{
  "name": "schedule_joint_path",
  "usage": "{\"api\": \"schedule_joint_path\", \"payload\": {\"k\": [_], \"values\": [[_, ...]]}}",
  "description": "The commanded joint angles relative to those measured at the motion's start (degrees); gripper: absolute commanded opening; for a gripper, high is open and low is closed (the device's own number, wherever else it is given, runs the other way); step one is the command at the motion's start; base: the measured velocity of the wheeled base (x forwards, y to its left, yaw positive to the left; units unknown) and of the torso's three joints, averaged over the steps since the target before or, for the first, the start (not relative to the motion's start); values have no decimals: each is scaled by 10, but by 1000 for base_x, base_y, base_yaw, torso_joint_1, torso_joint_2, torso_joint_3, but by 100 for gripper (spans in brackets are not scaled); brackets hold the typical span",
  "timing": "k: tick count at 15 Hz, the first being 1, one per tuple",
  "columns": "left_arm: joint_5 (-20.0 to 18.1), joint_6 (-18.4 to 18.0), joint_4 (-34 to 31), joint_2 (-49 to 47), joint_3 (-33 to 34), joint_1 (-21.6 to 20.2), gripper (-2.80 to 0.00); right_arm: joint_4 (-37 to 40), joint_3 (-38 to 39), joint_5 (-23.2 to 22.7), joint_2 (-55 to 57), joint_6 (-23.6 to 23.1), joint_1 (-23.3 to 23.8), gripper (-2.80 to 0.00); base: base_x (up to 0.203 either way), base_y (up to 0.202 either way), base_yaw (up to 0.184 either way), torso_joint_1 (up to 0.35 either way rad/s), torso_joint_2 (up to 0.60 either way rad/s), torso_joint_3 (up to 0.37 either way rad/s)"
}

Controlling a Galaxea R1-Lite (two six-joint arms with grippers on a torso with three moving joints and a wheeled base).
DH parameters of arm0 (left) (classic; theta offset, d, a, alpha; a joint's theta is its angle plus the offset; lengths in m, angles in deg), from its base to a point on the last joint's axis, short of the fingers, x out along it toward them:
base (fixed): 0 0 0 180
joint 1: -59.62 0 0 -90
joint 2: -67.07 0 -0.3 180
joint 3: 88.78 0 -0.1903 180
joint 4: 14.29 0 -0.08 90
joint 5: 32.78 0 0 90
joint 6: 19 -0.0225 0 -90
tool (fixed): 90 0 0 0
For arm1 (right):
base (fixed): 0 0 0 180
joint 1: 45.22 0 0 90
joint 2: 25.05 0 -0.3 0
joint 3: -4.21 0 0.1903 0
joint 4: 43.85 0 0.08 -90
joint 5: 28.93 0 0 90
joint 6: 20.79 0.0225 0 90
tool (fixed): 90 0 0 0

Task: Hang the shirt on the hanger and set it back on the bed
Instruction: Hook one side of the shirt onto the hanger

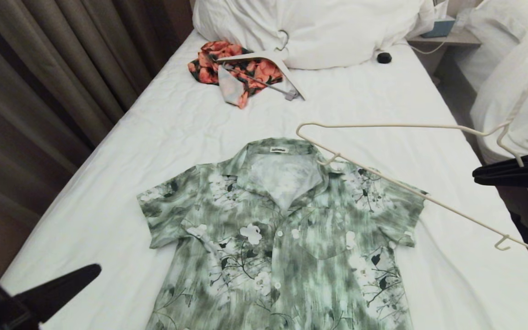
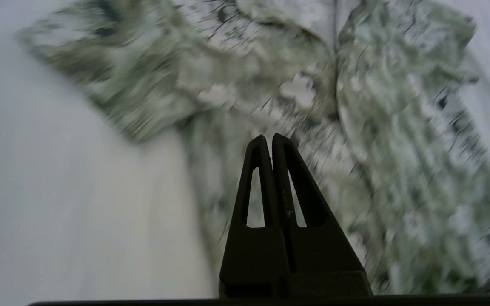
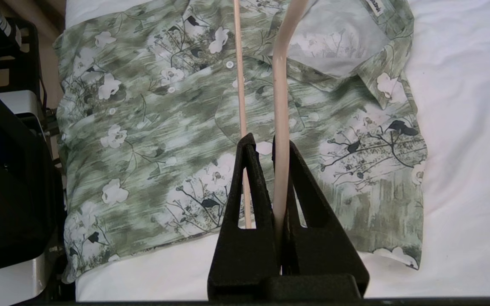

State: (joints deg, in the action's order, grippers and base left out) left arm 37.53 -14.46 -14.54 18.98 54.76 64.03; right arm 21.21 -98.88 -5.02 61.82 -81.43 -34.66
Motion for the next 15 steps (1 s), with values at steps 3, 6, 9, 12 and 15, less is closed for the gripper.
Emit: {"api": "schedule_joint_path", "payload": {"k": [3, 6, 9, 12, 15], "values": [[39, 74, 129, -317, -87, 123, -280, 2, -10, -3, 6, 5, 0, -280, 0, 0, 0, 0, 0, 0], [63, 105, 228, -474, -165, 161, -280, 2, -27, -2, 13, 13, 0, -280, 0, 0, 0, 0, 0, 0], [80, 120, 280, -581, -262, 175, 0, 2, -39, -2, 31, 21, 0, -280, 0, 0, 0, 0, 0, 0], [84, 132, 291, -644, -339, 177, 0, 1, -46, -2, 44, 21, 1, -280, 0, 0, 0, 0, 0, 0], [86, 134, 292, -707, -385, 170, 0, 1, -46, -2, 49, 20, 1, -280, 0, 0, 0, 0, 0, 0]]}}
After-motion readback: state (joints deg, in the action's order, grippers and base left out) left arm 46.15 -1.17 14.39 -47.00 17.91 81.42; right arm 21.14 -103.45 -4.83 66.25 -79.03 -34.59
